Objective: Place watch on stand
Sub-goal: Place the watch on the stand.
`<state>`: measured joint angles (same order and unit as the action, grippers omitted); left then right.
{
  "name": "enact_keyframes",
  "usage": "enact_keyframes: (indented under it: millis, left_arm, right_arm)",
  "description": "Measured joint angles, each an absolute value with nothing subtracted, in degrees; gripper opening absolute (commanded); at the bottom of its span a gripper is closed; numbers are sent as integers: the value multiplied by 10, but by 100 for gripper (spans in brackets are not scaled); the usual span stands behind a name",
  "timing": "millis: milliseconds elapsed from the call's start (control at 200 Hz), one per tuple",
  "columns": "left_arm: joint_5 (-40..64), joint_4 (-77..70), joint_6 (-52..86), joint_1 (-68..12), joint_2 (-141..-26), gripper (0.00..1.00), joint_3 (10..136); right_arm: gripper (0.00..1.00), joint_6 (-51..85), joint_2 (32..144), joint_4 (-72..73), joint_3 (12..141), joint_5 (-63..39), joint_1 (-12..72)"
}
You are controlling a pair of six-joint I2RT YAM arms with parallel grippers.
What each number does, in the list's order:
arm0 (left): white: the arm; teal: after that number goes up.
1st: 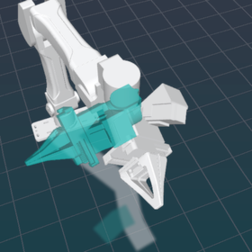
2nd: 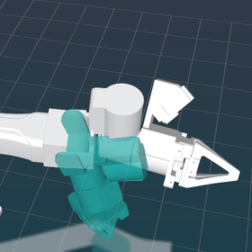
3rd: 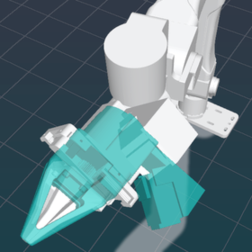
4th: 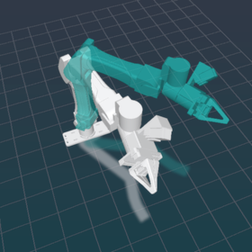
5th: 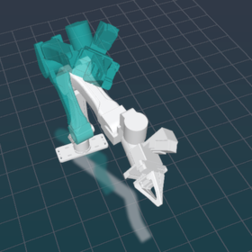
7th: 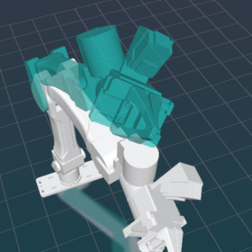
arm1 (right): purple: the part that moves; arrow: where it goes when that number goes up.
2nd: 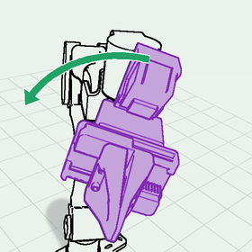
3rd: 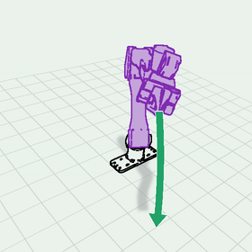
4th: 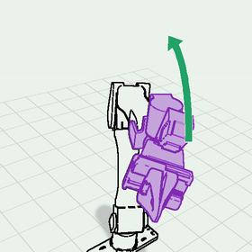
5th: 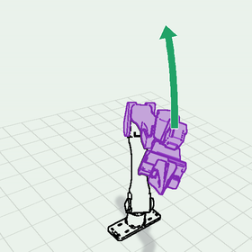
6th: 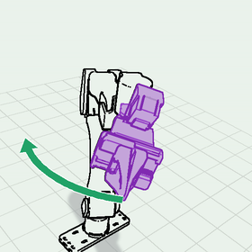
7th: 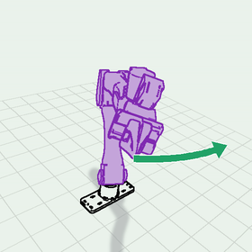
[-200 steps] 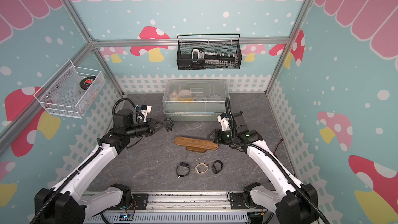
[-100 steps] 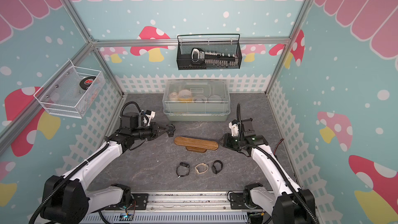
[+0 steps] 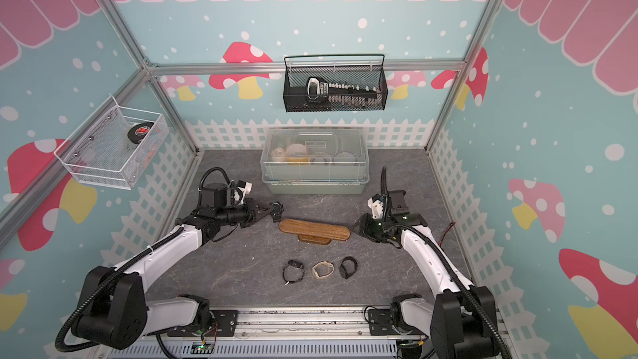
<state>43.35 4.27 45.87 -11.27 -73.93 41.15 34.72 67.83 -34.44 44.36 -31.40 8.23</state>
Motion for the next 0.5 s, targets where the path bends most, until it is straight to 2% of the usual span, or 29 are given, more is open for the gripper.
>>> enact_keyframes:
  millis: [501]
  left_arm:
    - [432,44,458,-113,-764,0,411]
  right_arm:
    - [37,358,721,-292,424,-331,82]
